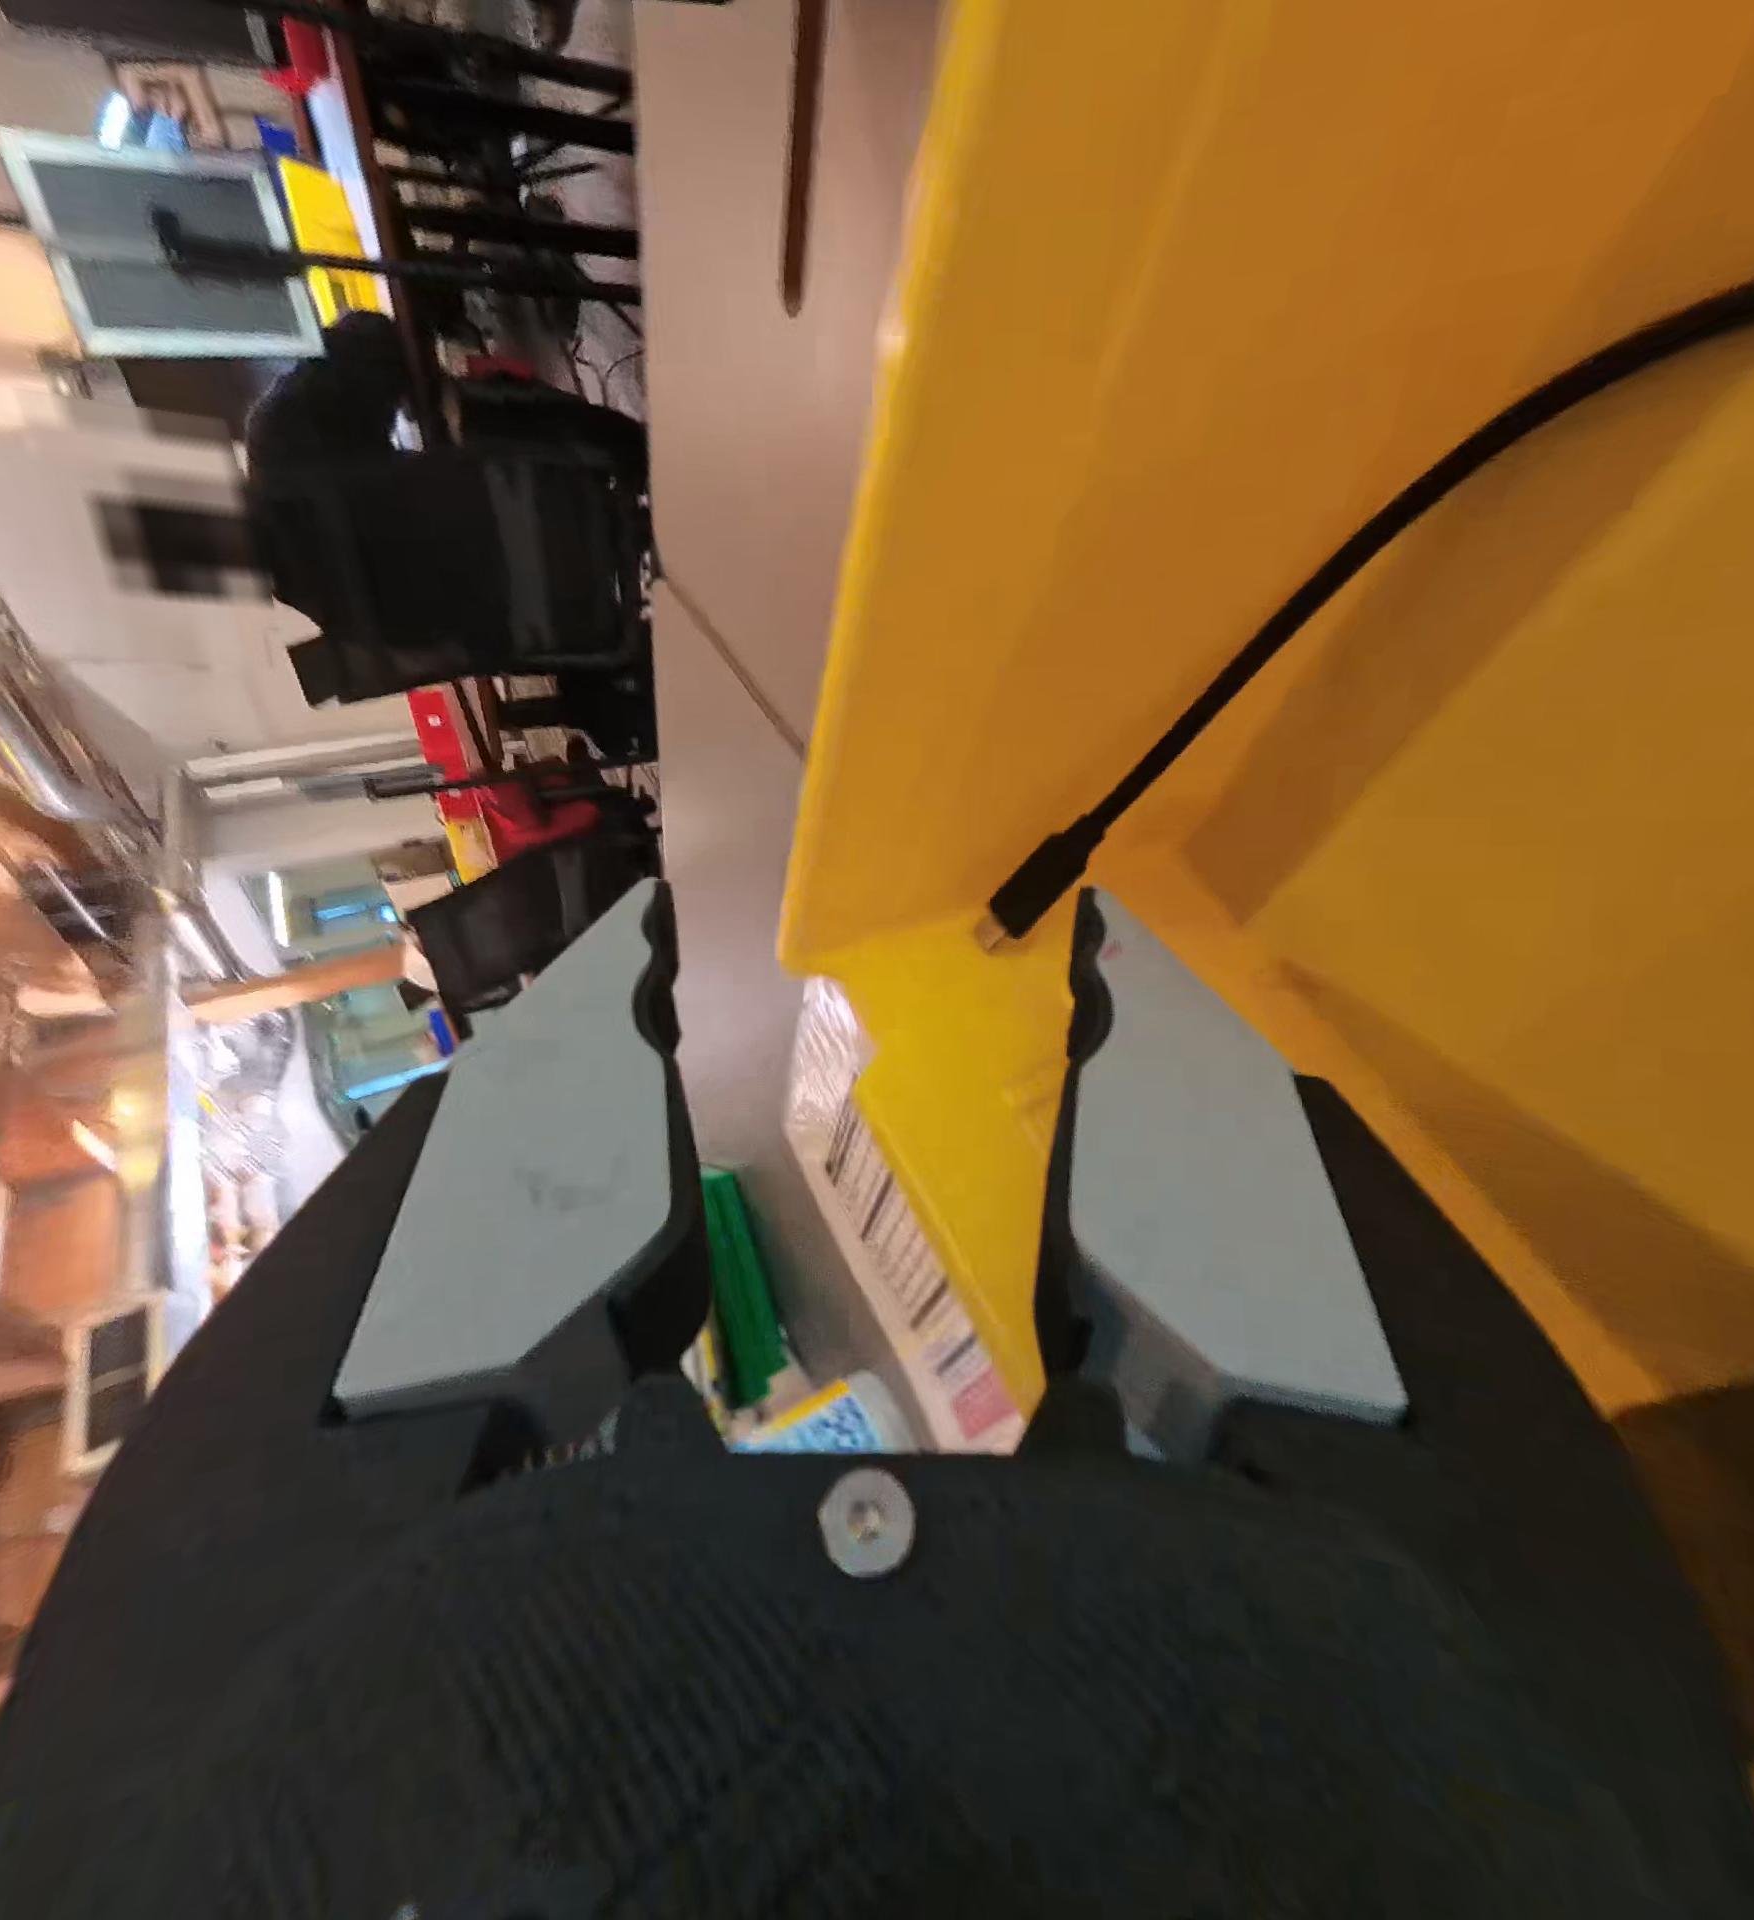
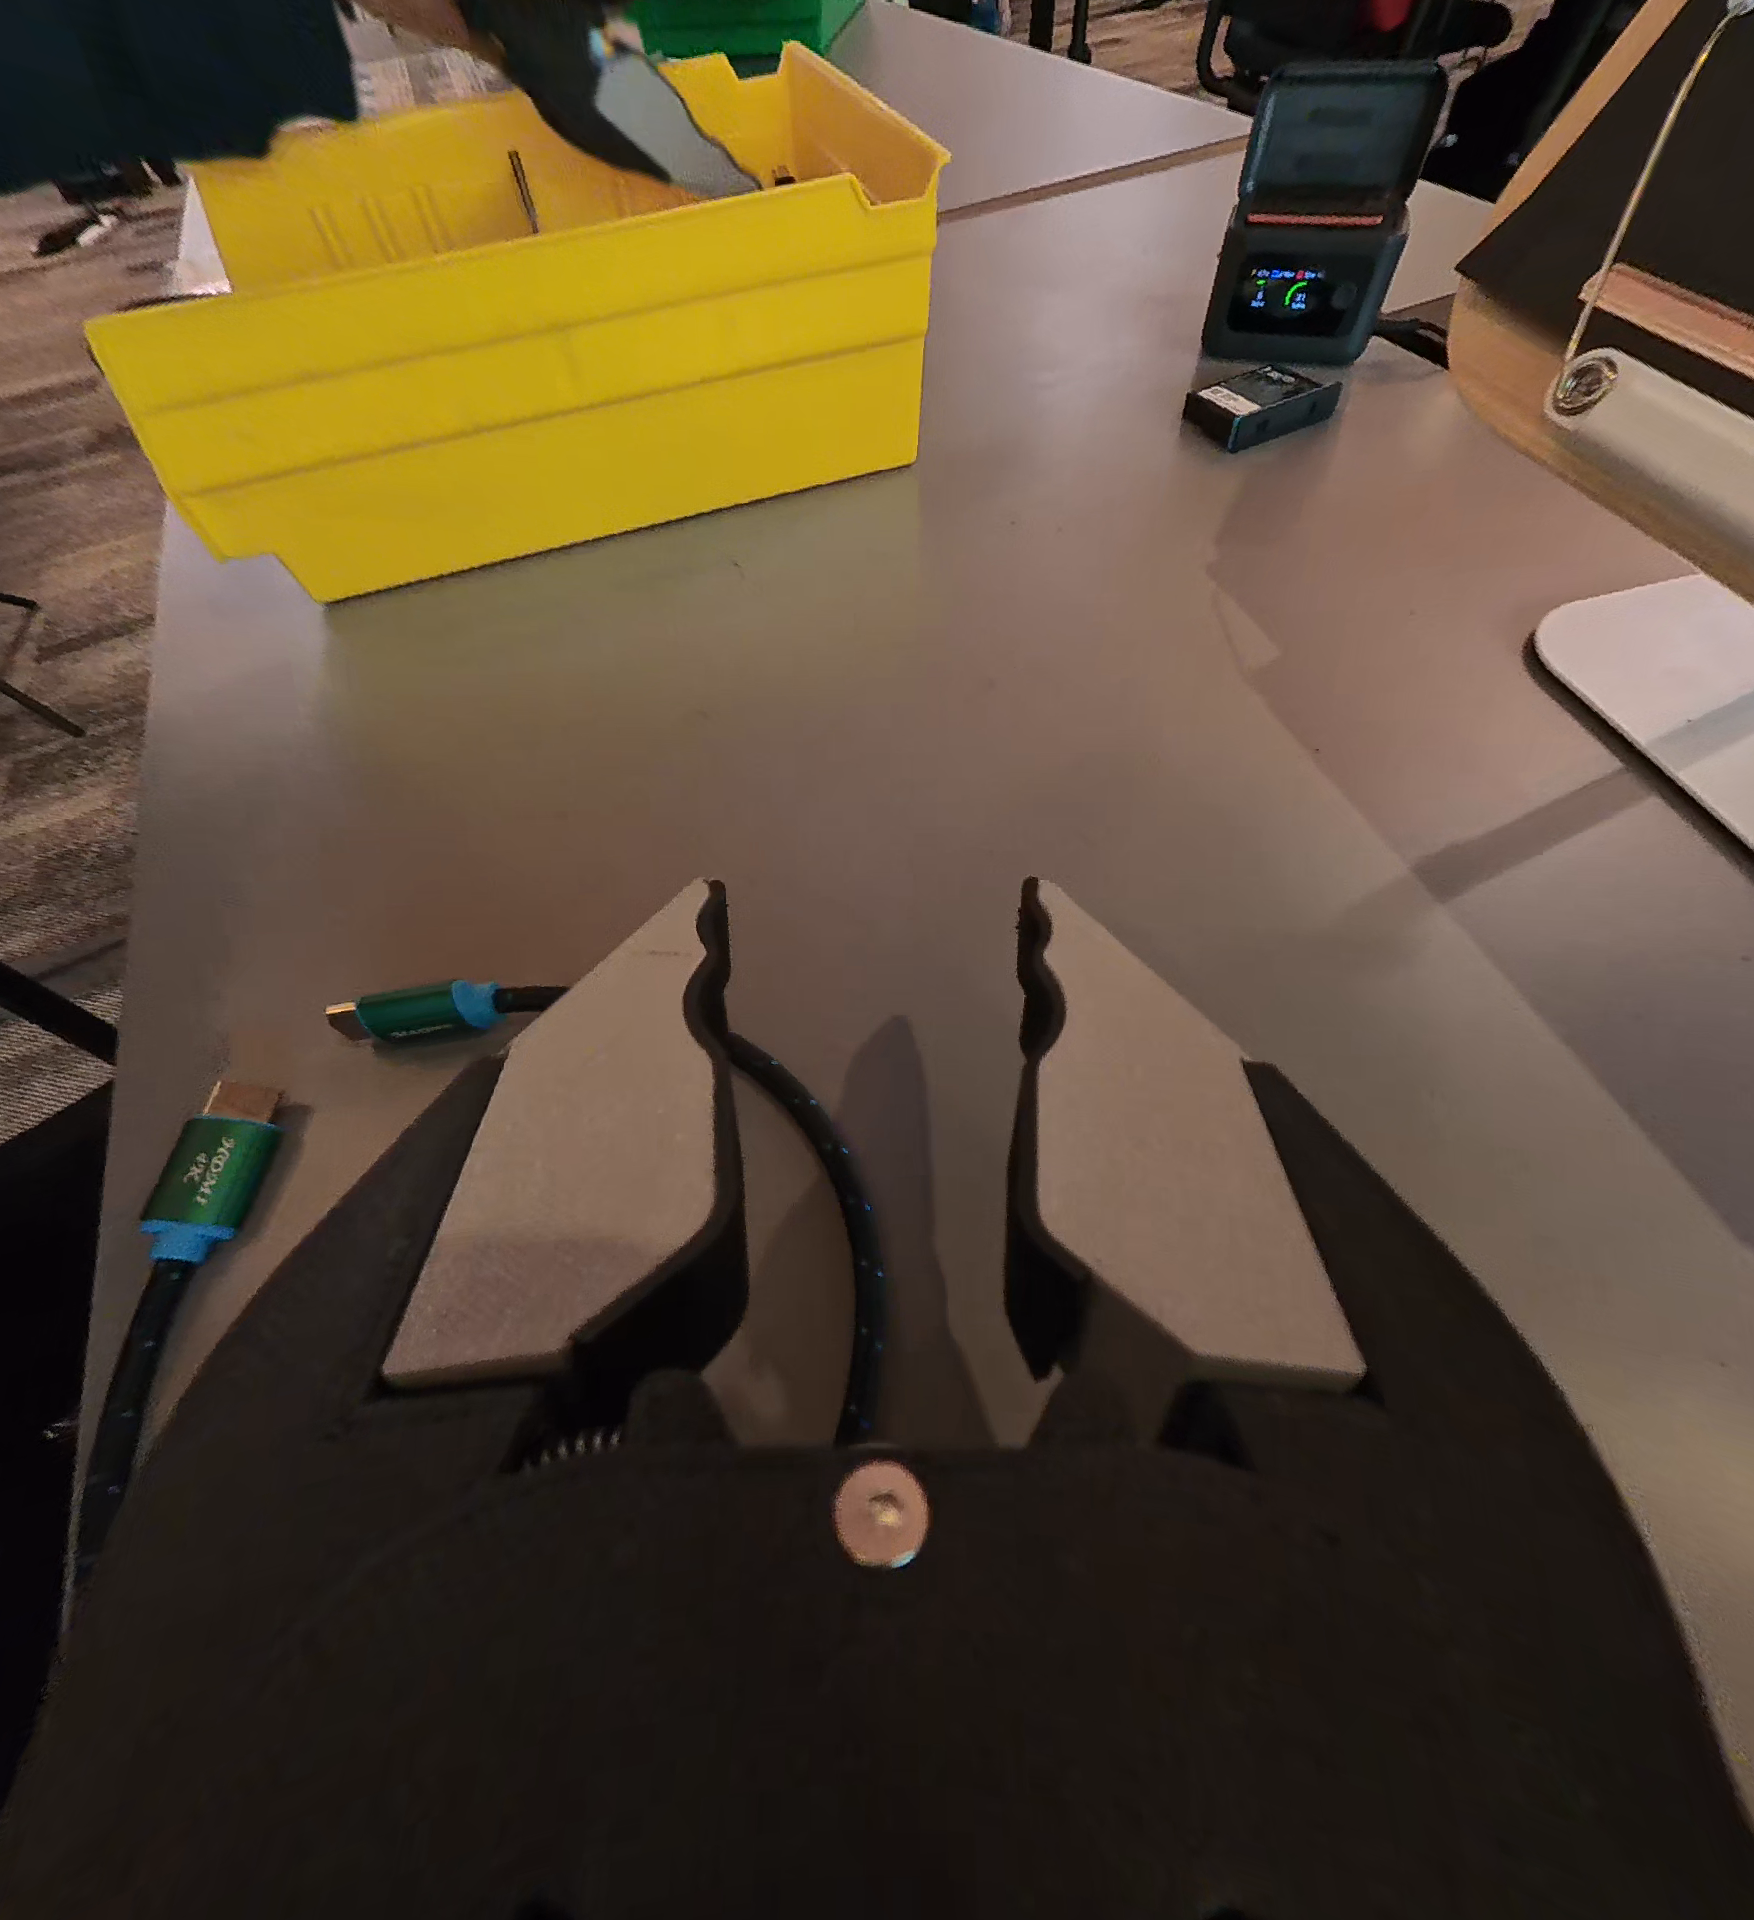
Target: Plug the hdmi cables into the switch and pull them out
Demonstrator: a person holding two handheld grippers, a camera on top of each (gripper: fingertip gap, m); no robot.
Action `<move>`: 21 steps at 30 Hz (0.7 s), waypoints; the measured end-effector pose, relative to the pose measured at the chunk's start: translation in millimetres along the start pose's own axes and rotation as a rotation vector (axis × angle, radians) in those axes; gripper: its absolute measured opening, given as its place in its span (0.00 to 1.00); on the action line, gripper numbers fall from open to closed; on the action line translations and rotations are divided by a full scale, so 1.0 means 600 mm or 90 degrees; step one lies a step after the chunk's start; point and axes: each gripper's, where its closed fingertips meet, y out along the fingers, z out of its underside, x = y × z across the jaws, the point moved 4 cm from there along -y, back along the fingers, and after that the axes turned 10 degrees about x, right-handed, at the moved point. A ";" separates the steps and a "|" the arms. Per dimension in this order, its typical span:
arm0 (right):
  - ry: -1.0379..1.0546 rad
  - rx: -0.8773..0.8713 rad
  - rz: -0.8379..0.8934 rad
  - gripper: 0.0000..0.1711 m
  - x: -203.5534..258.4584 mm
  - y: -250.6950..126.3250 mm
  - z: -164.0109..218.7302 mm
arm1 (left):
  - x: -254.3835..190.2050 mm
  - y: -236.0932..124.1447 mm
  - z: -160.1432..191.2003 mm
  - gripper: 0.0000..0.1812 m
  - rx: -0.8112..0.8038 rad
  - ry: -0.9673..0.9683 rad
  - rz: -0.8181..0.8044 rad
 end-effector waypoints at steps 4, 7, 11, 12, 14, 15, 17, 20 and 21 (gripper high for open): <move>0.028 -0.007 -0.022 0.31 -0.003 -0.002 0.000 | -0.040 0.049 -0.006 0.54 0.055 0.079 0.031; 0.046 -0.014 -0.033 0.31 -0.008 -0.005 -0.001 | -0.028 0.062 -0.020 0.47 0.056 0.089 -0.015; 0.052 -0.015 -0.046 0.31 -0.006 -0.005 -0.002 | -0.013 0.062 -0.031 0.37 0.047 0.087 -0.019; 0.049 -0.013 -0.046 0.31 -0.004 -0.004 -0.002 | -0.012 0.059 -0.031 0.36 0.045 0.084 -0.014; 0.043 -0.013 -0.046 0.30 -0.001 -0.005 -0.003 | -0.013 0.056 -0.028 0.35 0.040 0.093 -0.010; 0.041 -0.014 -0.048 0.30 0.000 -0.006 -0.004 | -0.013 0.053 -0.027 0.34 0.036 0.094 -0.009; 0.038 -0.017 -0.049 0.30 0.002 -0.008 -0.006 | -0.018 0.045 -0.020 0.33 0.033 0.104 0.003; 0.037 -0.022 -0.051 0.29 0.003 -0.011 -0.008 | -0.023 0.036 -0.013 0.33 0.019 0.113 0.011; 0.036 -0.022 -0.052 0.29 0.003 -0.012 -0.008 | -0.024 0.034 -0.012 0.33 0.016 0.110 0.016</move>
